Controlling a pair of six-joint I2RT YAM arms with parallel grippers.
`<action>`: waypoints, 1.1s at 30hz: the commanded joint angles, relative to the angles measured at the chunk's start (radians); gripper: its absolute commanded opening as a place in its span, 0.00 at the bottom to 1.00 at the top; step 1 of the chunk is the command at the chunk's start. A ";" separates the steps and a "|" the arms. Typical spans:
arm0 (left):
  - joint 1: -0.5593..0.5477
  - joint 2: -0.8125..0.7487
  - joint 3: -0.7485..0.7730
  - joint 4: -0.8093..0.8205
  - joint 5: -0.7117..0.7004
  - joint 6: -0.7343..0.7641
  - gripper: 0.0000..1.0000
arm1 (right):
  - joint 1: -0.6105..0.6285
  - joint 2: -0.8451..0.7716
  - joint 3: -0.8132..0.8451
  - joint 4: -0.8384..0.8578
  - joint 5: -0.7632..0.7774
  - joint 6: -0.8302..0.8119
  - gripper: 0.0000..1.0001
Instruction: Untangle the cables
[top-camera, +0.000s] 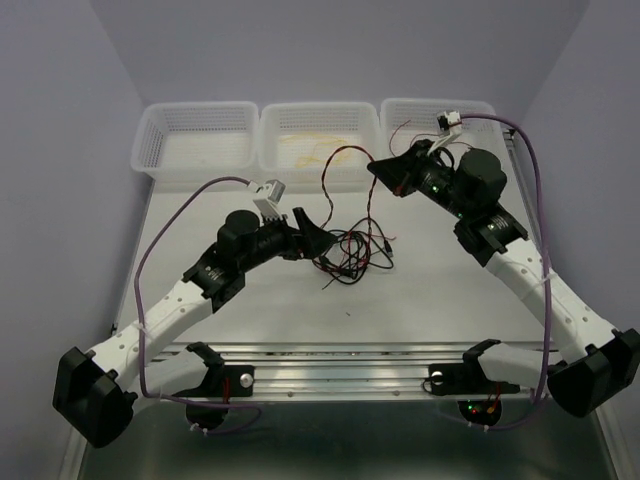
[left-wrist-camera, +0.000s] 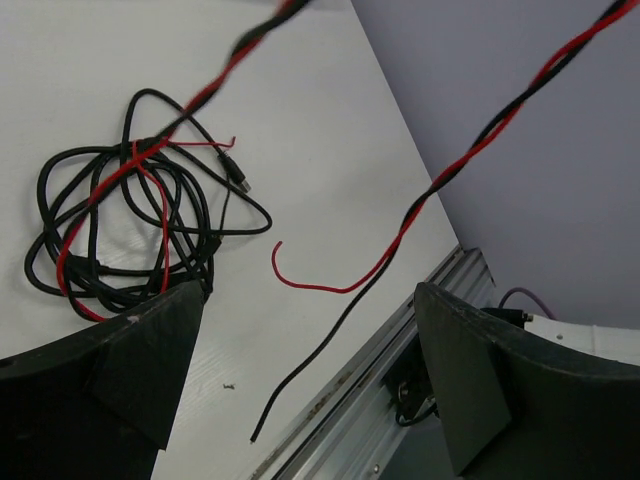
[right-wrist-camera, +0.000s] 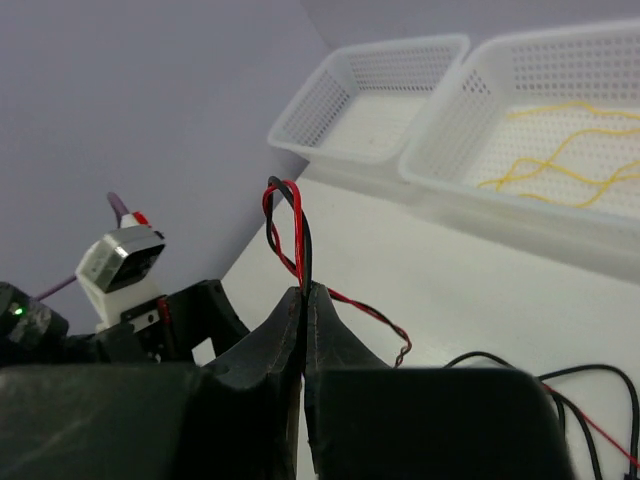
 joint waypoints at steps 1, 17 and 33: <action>-0.019 -0.024 -0.036 0.096 0.021 -0.005 0.99 | 0.006 -0.008 -0.031 0.017 0.055 0.076 0.01; -0.166 0.127 -0.033 0.163 0.173 0.216 0.99 | 0.006 0.038 0.073 -0.182 0.121 0.093 0.01; -0.225 0.210 0.013 0.021 0.100 0.264 0.00 | 0.006 0.032 0.101 -0.205 0.103 0.075 0.01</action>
